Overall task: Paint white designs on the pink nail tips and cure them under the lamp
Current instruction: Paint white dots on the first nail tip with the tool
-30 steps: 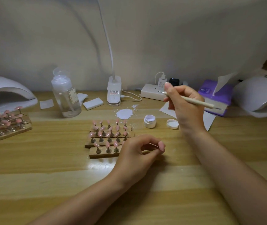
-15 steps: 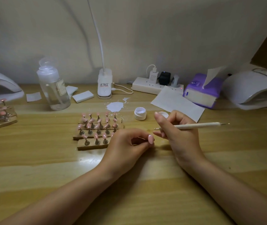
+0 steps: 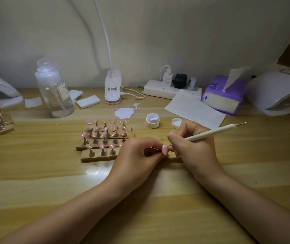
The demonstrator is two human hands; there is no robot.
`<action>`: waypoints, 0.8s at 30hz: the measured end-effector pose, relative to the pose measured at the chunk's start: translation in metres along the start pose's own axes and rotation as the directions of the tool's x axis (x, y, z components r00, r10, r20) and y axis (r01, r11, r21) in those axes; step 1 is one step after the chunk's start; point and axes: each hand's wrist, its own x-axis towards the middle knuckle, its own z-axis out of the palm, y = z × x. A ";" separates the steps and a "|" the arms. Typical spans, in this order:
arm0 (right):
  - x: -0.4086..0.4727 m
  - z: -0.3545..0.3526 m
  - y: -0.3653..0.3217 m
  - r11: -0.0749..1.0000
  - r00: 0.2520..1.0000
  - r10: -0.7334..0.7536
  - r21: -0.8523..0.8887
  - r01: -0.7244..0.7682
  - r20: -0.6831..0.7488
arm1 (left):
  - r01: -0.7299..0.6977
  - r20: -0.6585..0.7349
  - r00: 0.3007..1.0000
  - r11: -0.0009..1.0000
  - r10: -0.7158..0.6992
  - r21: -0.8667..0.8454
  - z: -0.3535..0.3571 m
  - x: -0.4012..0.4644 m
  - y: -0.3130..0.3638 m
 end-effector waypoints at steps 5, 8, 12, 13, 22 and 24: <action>-0.001 0.000 -0.002 1.000 1.000 -0.007 -0.003 0.007 0.006 | -0.006 0.002 1.000 1.000 0.006 0.010 0.000 0.000 -0.001; -0.001 0.001 -0.003 1.000 1.000 -0.010 0.006 0.010 0.001 | -0.011 0.001 1.000 1.000 0.011 0.010 0.001 0.000 -0.002; 0.000 0.000 -0.001 1.000 1.000 -0.012 0.003 0.012 0.012 | -0.022 0.003 1.000 1.000 0.022 0.020 0.000 0.000 -0.002; 0.000 0.000 -0.001 1.000 1.000 -0.013 0.004 0.013 0.014 | -0.023 0.004 1.000 1.000 0.023 0.021 0.001 0.000 -0.002; 0.001 0.000 0.001 0.999 1.000 -0.015 0.030 0.015 0.023 | -0.021 0.004 1.000 0.999 0.021 0.027 0.001 0.001 -0.001; 0.001 0.000 0.001 0.999 0.999 -0.022 0.024 0.021 0.026 | -0.019 0.006 1.000 0.999 0.019 0.033 0.000 0.001 -0.001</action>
